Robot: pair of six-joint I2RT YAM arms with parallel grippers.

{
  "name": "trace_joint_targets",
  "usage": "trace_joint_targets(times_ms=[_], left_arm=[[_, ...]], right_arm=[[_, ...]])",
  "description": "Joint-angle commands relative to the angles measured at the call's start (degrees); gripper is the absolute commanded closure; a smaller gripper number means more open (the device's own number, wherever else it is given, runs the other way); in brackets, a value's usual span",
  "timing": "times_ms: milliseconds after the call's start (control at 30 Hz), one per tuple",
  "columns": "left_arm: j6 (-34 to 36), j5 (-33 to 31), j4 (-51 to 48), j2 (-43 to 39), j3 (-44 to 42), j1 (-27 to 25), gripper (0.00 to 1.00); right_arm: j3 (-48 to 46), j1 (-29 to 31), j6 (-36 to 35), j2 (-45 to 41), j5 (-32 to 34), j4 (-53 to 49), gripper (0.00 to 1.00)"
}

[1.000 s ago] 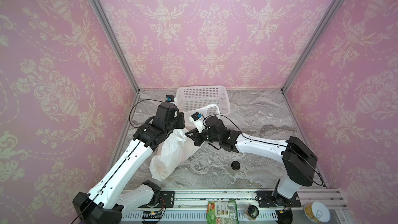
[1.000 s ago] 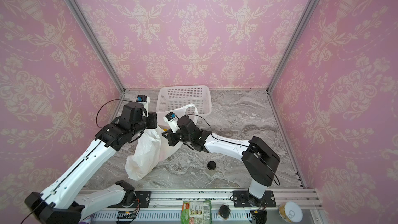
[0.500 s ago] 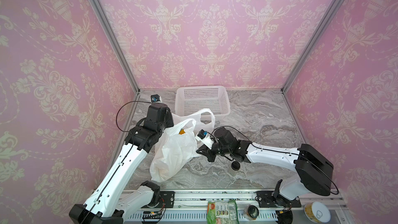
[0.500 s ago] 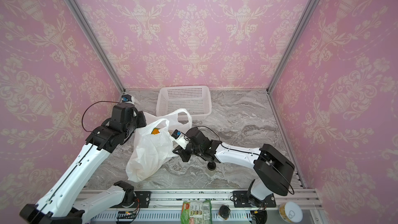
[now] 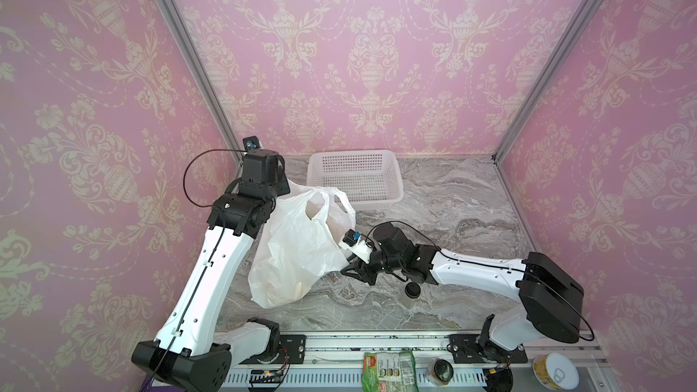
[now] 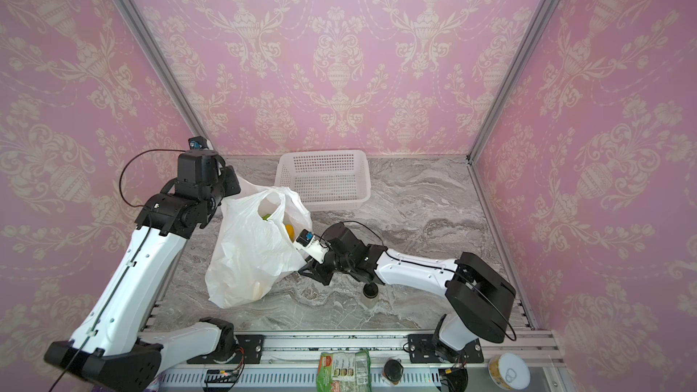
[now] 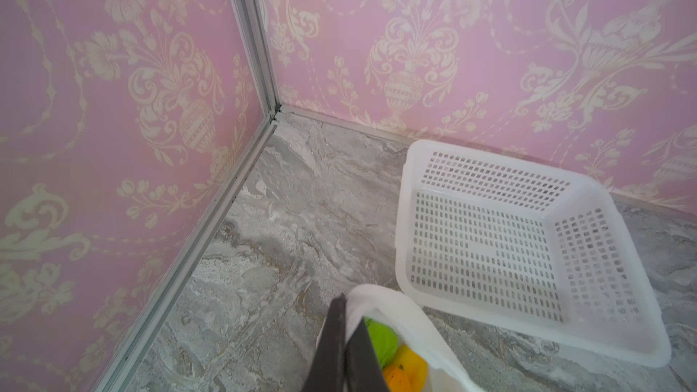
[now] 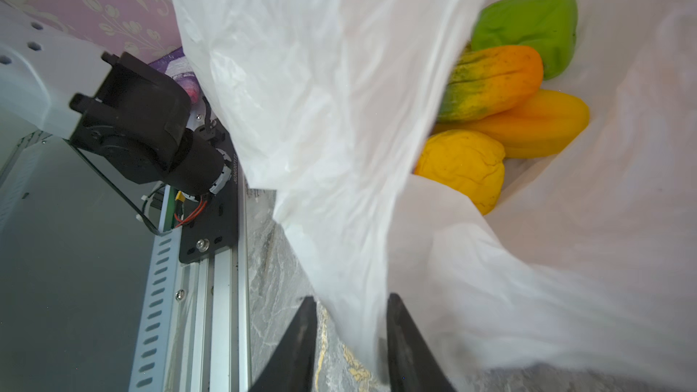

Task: Untie the knot of the plastic bag and take out the fruit

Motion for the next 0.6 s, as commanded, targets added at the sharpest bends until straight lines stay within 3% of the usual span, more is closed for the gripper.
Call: trace_joint_targets(times_ms=[0, 100, 233, 433, 567], left_arm=[[4.57, -0.17, -1.66, 2.67, 8.24, 0.31, 1.00], [5.24, 1.80, -3.31, 4.27, 13.61, 0.27, 1.00], [6.25, 2.55, -1.26, 0.56, 11.06, -0.08, 1.00], [4.84, 4.63, 2.01, -8.75, -2.84, -1.93, 1.00], [1.23, 9.39, 7.14, -16.55, -19.33, -3.97, 1.00]], right_arm=[[4.03, 0.43, 2.78, 1.32, 2.32, 1.79, 0.51], [5.78, 0.37, 4.30, 2.03, 2.44, 1.95, 0.33], [5.93, 0.28, 6.28, 1.18, 5.38, 3.30, 0.22], [7.00, -1.01, 12.29, 1.83, 9.94, 5.52, 0.20], [8.25, -1.30, 14.36, 4.93, 3.93, 9.00, 0.18]])
